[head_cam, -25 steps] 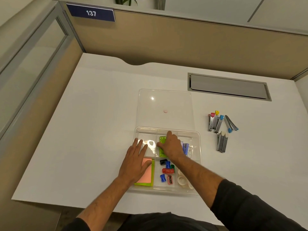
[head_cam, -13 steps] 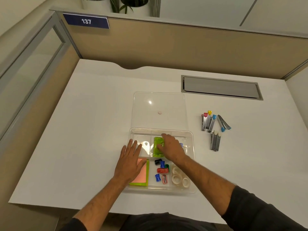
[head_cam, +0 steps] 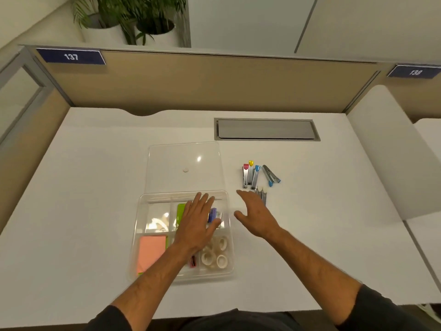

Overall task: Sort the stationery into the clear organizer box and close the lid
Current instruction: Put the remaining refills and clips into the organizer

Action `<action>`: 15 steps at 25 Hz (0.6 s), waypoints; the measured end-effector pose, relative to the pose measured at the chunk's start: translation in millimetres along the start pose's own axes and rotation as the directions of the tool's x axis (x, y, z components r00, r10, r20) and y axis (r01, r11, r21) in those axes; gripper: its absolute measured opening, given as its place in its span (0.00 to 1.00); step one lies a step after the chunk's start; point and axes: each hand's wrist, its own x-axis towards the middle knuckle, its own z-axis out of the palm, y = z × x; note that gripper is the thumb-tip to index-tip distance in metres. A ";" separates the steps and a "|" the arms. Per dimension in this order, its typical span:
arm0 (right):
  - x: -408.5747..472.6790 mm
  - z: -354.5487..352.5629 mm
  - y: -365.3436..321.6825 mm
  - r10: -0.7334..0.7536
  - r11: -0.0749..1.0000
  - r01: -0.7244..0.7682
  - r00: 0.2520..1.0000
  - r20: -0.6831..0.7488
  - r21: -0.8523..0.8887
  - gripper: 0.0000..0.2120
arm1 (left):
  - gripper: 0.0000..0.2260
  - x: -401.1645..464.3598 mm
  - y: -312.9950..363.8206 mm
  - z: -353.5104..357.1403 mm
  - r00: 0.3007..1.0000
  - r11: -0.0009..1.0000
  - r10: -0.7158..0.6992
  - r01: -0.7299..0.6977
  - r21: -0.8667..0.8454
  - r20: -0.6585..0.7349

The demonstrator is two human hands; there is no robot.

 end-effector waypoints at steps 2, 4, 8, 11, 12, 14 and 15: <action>-4.6 -15.4 24.3 0.008 1.000 -0.008 1.000 -0.003 -0.014 0.31 | 0.30 7.7 24.8 8.9 1.000 1.000 -0.002 0.002 0.004 0.013; -7.0 -29.3 43.7 0.021 1.000 -0.021 1.000 0.002 -0.019 0.31 | 0.29 12.6 47.4 17.8 1.000 1.000 -0.011 0.011 -0.016 0.009; -6.1 -54.3 79.7 0.002 0.999 -0.002 1.000 0.004 -0.042 0.30 | 0.28 23.8 88.8 36.1 0.996 0.994 -0.084 0.084 -0.066 0.003; -6.0 -64.2 104.1 -0.008 0.999 0.008 1.000 -0.023 -0.037 0.29 | 0.27 32.3 112.3 47.5 0.988 0.984 -0.151 0.154 -0.090 0.035; -6.9 -65.9 112.2 0.005 1.000 -0.006 1.000 -0.025 -0.027 0.29 | 0.26 36.8 118.3 50.6 0.986 0.982 -0.160 0.164 -0.091 0.046; -6.8 -66.6 125.0 0.020 1.000 -0.020 0.999 -0.028 -0.017 0.28 | 0.26 49.1 125.7 53.8 0.984 0.983 -0.163 0.168 -0.072 0.073; -4.8 -66.9 130.0 0.025 1.000 -0.026 0.999 -0.029 -0.016 0.27 | 0.26 56.8 127.9 54.3 0.983 0.983 -0.164 0.170 -0.063 0.084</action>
